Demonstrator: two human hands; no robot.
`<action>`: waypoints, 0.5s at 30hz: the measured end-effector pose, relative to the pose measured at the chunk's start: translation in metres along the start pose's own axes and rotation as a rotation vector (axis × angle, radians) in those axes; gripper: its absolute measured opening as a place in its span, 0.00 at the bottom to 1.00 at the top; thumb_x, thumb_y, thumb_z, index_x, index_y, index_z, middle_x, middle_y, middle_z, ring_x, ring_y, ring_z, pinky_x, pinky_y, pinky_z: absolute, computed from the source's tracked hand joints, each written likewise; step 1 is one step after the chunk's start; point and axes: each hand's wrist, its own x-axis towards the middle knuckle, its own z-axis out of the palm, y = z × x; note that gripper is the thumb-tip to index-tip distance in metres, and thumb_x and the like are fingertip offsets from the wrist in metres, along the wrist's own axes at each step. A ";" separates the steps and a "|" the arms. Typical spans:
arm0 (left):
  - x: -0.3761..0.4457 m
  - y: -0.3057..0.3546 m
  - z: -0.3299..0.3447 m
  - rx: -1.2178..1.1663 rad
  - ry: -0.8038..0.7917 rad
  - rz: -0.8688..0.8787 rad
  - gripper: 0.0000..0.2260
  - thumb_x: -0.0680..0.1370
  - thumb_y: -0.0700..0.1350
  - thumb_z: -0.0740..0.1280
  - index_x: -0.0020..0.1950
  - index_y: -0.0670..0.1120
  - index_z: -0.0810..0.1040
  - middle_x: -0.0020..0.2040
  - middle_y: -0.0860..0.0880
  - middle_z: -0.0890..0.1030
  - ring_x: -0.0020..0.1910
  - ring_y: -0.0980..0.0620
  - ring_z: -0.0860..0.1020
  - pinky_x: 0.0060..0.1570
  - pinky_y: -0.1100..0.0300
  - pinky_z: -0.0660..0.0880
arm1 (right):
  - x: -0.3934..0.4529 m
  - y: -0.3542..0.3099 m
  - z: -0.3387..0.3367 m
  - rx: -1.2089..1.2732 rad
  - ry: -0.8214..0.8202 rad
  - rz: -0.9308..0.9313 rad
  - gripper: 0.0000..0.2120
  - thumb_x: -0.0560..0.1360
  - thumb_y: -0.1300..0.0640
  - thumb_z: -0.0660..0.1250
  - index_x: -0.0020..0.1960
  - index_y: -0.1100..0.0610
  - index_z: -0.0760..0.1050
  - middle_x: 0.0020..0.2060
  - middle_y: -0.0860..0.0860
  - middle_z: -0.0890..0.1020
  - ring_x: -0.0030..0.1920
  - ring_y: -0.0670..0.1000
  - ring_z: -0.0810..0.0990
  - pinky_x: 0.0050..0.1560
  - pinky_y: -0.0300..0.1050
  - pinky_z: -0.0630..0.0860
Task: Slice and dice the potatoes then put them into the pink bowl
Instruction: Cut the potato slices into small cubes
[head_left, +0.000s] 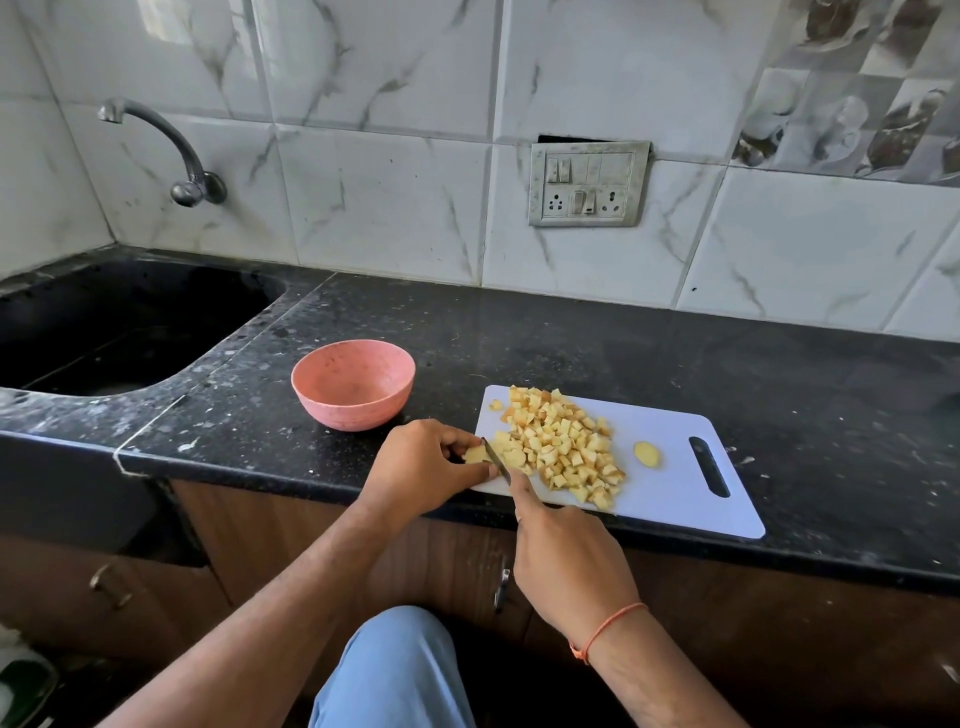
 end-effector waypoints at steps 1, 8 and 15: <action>0.000 -0.001 0.000 0.001 -0.002 -0.007 0.15 0.71 0.57 0.82 0.55 0.58 0.89 0.41 0.65 0.83 0.44 0.69 0.79 0.38 0.72 0.72 | -0.004 0.001 -0.002 -0.010 -0.009 0.003 0.31 0.85 0.54 0.56 0.85 0.48 0.49 0.35 0.46 0.76 0.33 0.46 0.72 0.28 0.40 0.61; 0.002 -0.002 0.003 0.016 -0.005 -0.035 0.18 0.70 0.60 0.82 0.57 0.57 0.89 0.43 0.65 0.83 0.45 0.71 0.78 0.39 0.73 0.73 | -0.040 0.017 -0.015 -0.043 -0.055 0.003 0.31 0.86 0.53 0.54 0.84 0.45 0.45 0.33 0.46 0.74 0.32 0.46 0.73 0.30 0.40 0.64; 0.001 -0.004 0.002 0.038 -0.021 -0.046 0.22 0.69 0.62 0.82 0.61 0.58 0.87 0.47 0.63 0.84 0.44 0.65 0.79 0.40 0.72 0.70 | -0.044 0.032 -0.018 0.006 -0.036 0.037 0.30 0.86 0.51 0.54 0.84 0.43 0.45 0.35 0.45 0.77 0.34 0.47 0.77 0.33 0.40 0.71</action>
